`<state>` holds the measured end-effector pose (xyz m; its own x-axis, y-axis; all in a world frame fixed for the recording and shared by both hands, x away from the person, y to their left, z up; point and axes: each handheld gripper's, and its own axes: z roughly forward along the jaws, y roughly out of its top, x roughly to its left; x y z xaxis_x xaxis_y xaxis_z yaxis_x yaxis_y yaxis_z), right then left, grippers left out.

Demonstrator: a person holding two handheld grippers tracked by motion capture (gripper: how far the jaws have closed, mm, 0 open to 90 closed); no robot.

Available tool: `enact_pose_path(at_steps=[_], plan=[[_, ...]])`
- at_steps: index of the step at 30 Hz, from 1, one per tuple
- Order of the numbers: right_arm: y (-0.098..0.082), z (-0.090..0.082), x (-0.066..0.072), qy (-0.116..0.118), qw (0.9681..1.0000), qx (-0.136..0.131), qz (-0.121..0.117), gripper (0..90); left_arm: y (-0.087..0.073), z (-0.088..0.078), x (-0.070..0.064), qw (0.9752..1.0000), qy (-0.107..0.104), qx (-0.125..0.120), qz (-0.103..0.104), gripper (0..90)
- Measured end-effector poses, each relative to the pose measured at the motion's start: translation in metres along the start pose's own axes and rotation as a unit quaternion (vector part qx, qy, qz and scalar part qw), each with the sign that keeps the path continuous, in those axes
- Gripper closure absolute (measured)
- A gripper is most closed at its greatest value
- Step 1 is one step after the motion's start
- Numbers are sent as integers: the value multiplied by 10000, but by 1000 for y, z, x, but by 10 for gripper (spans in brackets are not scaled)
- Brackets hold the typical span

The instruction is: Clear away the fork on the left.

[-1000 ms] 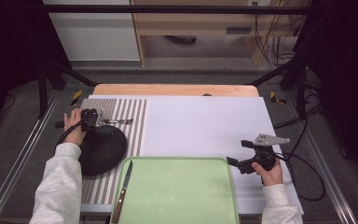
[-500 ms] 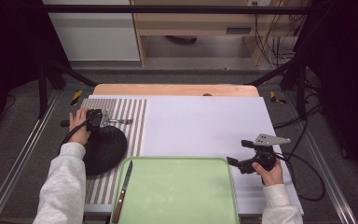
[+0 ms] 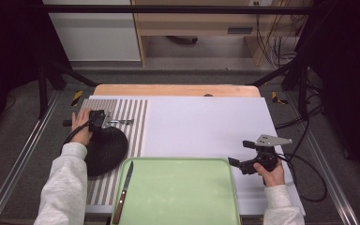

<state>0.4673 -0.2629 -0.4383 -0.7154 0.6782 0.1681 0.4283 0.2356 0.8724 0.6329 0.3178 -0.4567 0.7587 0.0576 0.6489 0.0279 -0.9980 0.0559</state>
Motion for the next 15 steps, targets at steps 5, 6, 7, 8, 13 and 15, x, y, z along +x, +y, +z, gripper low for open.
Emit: enact_pose_path(at_steps=[5,6,7,8,13,15], plan=[[0,0,0,-7,10000,7,-3,5,6,3,1,10000,15,7,74,715],[0,0,0,-9,10000,8,-3,5,7,3,1,9999,15,38,114,713],[0,0,0,-11,10000,9,-14,5,8,4,0,9999,21,33,140,714],[0,0,0,-9,10000,8,-6,5,9,5,1,9999,13,47,153,715],[0,0,0,-17,10000,13,-5,5,10,9,0,9998,-9,36,203,734],[0,-1,0,-21,10000,13,-15,5,11,10,0,9997,-15,38,249,737]])
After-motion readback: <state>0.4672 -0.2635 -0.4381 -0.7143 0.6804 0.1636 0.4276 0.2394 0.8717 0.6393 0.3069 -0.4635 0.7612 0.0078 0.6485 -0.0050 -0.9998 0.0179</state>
